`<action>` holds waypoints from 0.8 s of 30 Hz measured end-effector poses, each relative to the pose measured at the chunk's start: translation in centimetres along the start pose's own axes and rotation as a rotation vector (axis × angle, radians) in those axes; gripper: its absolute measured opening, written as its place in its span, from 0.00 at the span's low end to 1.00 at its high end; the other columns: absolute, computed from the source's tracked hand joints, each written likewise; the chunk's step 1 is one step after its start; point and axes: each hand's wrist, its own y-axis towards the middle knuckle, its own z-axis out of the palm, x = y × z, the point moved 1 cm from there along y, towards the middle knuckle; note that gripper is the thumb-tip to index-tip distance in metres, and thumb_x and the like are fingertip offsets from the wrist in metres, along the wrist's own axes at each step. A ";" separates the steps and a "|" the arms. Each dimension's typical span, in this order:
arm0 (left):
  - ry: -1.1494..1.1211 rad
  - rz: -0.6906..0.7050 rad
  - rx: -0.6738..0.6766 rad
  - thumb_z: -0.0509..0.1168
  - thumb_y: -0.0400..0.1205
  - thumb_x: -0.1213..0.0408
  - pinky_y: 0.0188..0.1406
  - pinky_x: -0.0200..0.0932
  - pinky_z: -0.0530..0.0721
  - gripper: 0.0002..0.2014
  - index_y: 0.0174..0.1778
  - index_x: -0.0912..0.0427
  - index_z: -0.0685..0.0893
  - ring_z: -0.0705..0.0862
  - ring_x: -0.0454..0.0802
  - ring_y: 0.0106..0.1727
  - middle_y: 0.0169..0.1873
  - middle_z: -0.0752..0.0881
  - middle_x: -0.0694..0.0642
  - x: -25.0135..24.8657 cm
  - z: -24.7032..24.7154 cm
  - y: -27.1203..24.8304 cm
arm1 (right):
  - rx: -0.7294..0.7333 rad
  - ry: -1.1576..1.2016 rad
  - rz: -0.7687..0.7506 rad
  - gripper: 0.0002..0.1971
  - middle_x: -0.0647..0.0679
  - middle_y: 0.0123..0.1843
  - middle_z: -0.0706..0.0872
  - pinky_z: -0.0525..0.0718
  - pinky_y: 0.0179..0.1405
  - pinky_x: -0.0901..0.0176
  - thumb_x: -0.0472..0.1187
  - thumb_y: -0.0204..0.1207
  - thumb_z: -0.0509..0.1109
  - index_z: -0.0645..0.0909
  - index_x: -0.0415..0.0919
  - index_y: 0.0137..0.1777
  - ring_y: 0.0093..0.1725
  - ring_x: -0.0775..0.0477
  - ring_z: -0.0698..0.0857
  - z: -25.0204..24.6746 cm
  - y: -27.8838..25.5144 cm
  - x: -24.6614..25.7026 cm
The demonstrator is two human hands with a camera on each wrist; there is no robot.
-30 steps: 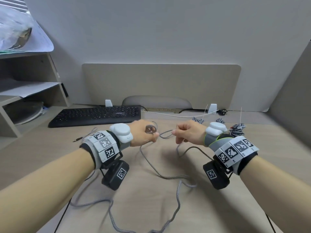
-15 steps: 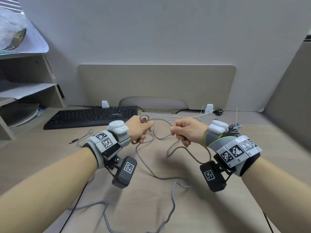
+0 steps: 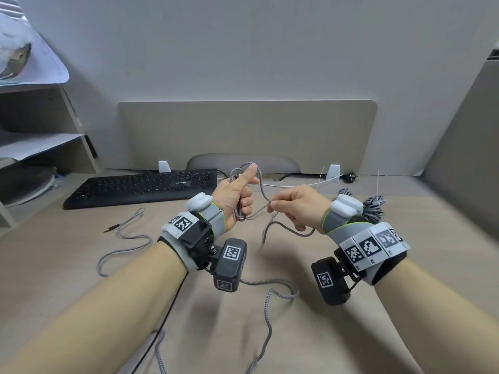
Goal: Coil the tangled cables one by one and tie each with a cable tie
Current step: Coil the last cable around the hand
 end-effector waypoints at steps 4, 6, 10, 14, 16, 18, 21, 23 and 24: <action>-0.071 0.034 0.053 0.75 0.69 0.50 0.17 0.35 0.58 0.15 0.38 0.56 0.79 0.65 0.42 0.21 0.29 0.73 0.49 0.9 0.6 1.0 | 0.035 -0.153 0.003 0.09 0.56 0.15 0.66 0.65 0.21 0.61 0.39 0.80 0.68 0.88 0.41 0.41 0.17 0.49 0.63 0.4 -0.2 -0.2; -0.076 0.063 0.103 0.73 0.72 0.53 0.15 0.34 0.61 0.13 0.38 0.58 0.81 0.66 0.40 0.19 0.33 0.81 0.51 1.3 0.8 1.6 | 0.035 -0.156 0.005 0.08 0.57 0.13 0.66 0.65 0.20 0.62 0.38 0.79 0.68 0.88 0.40 0.42 0.16 0.51 0.63 0.3 0.2 -0.5; -0.104 0.115 0.195 0.73 0.78 0.57 0.15 0.33 0.62 0.10 0.36 0.58 0.84 0.67 0.40 0.17 0.34 0.87 0.54 1.7 0.9 2.6 | 0.025 -0.176 0.026 0.09 0.56 0.15 0.65 0.65 0.19 0.64 0.41 0.79 0.68 0.88 0.44 0.40 0.17 0.50 0.65 -0.2 0.9 -1.3; -0.129 0.105 0.182 0.77 0.71 0.55 0.24 0.37 0.72 0.14 0.37 0.54 0.79 0.70 0.42 0.24 0.26 0.77 0.50 2.1 0.2 3.5 | 0.009 -0.091 0.041 0.11 0.51 0.18 0.66 0.68 0.24 0.58 0.44 0.79 0.68 0.87 0.46 0.37 0.18 0.47 0.66 -0.6 2.1 -2.7; -0.106 0.143 0.125 0.72 0.75 0.56 0.29 0.39 0.72 0.13 0.33 0.52 0.73 0.68 0.43 0.26 0.23 0.71 0.48 1.9 0.0 3.8 | 0.022 0.017 0.040 0.12 0.52 0.18 0.65 0.69 0.24 0.56 0.43 0.80 0.69 0.87 0.44 0.36 0.18 0.48 0.65 -0.8 2.4 -3.0; -0.106 0.170 0.045 0.71 0.75 0.56 0.28 0.38 0.72 0.15 0.31 0.51 0.69 0.65 0.44 0.25 0.22 0.67 0.48 1.6 -0.1 4.2 | 0.031 0.142 0.041 0.12 0.54 0.18 0.64 0.66 0.21 0.61 0.39 0.82 0.67 0.85 0.38 0.38 0.18 0.51 0.61 -1.2 2.5 -3.1; -0.163 0.193 -0.048 0.72 0.76 0.55 0.31 0.40 0.73 0.18 0.29 0.52 0.68 0.68 0.46 0.23 0.19 0.66 0.49 0.9 -0.6 4.7 | 0.060 0.256 0.026 0.12 0.55 0.19 0.63 0.63 0.22 0.63 0.38 0.84 0.66 0.82 0.33 0.40 0.20 0.51 0.58 -1.6 2.4 -2.8; -0.193 0.169 -0.067 0.70 0.81 0.51 0.32 0.43 0.78 0.22 0.28 0.52 0.67 0.71 0.47 0.22 0.18 0.64 0.49 0.5 -0.9 4.6 | 0.080 0.284 0.009 0.12 0.55 0.19 0.63 0.64 0.20 0.65 0.38 0.84 0.66 0.81 0.34 0.39 0.21 0.52 0.58 -1.6 2.2 -2.6; -0.224 0.142 -0.068 0.68 0.82 0.48 0.29 0.42 0.80 0.22 0.28 0.52 0.67 0.70 0.46 0.21 0.18 0.63 0.49 0.4 -0.9 4.4 | 0.087 0.287 -0.001 0.12 0.55 0.19 0.63 0.64 0.20 0.65 0.38 0.83 0.66 0.81 0.34 0.38 0.21 0.52 0.58 -1.6 2.1 -2.6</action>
